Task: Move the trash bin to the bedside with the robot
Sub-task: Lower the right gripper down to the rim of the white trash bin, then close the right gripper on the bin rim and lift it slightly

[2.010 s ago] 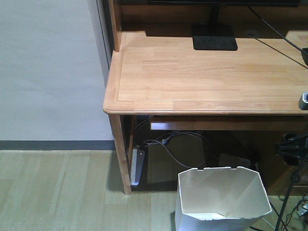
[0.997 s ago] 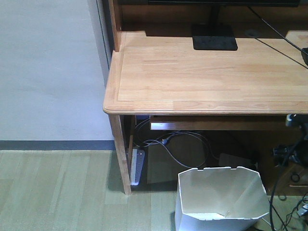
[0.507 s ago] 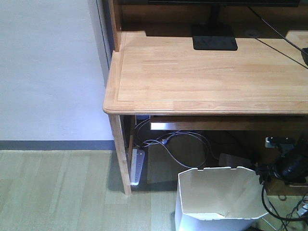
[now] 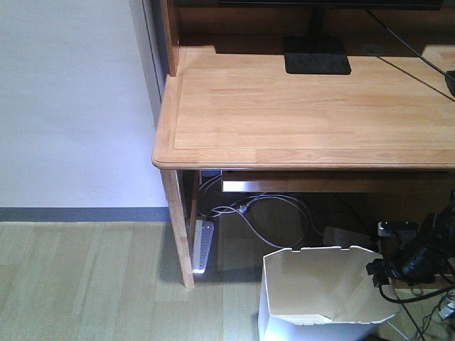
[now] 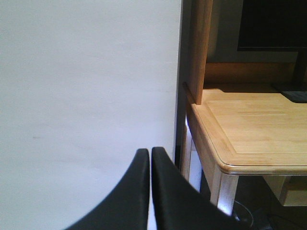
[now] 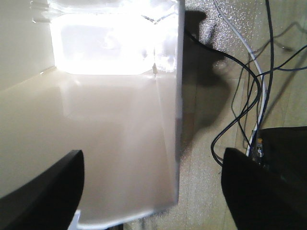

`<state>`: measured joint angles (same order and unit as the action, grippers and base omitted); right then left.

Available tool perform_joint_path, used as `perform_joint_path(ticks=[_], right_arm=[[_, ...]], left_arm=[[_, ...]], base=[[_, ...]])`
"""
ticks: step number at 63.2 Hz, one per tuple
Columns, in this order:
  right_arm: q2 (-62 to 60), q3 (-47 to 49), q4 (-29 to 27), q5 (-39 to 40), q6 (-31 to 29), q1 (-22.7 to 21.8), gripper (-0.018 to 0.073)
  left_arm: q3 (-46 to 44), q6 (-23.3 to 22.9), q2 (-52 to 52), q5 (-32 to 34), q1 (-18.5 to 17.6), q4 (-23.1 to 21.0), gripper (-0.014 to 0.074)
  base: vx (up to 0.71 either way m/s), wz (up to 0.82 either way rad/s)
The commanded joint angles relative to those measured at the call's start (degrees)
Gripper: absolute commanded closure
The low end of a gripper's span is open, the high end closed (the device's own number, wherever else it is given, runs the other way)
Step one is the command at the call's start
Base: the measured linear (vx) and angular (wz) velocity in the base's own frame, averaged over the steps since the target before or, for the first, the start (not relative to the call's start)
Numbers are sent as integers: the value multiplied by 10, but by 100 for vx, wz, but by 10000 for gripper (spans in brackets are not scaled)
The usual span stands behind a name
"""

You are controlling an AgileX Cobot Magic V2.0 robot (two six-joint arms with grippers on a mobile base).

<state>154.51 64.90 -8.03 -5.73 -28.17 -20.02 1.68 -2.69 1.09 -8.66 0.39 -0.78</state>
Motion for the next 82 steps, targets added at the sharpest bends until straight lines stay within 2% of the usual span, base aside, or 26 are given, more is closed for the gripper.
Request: perform_joint_path(ticks=[1, 45, 57, 70, 78, 82], right_arm=[[-5, 26, 2, 7, -8, -4, 8], [104, 187, -2, -52, -16, -12, 8], [131, 224, -12, -78, -16, -12, 37], [149, 239, -12, -88, -16, -12, 157], [154, 239, -12, -87, -19, -12, 281], [154, 239, -13, -89, -24, -12, 379]], left_arm=[[16, -5, 6, 45, -2, -2, 602], [16, -5, 6, 45, -2, -2, 602], [16, -5, 6, 45, -2, -2, 602], [16, -5, 6, 45, -2, -2, 602], [16, -5, 6, 45, -2, -2, 602], [16, -5, 6, 45, -2, -2, 602]], base=[[0, 0], [0, 0], [0, 0], [0, 0], [0, 0], [0, 0]])
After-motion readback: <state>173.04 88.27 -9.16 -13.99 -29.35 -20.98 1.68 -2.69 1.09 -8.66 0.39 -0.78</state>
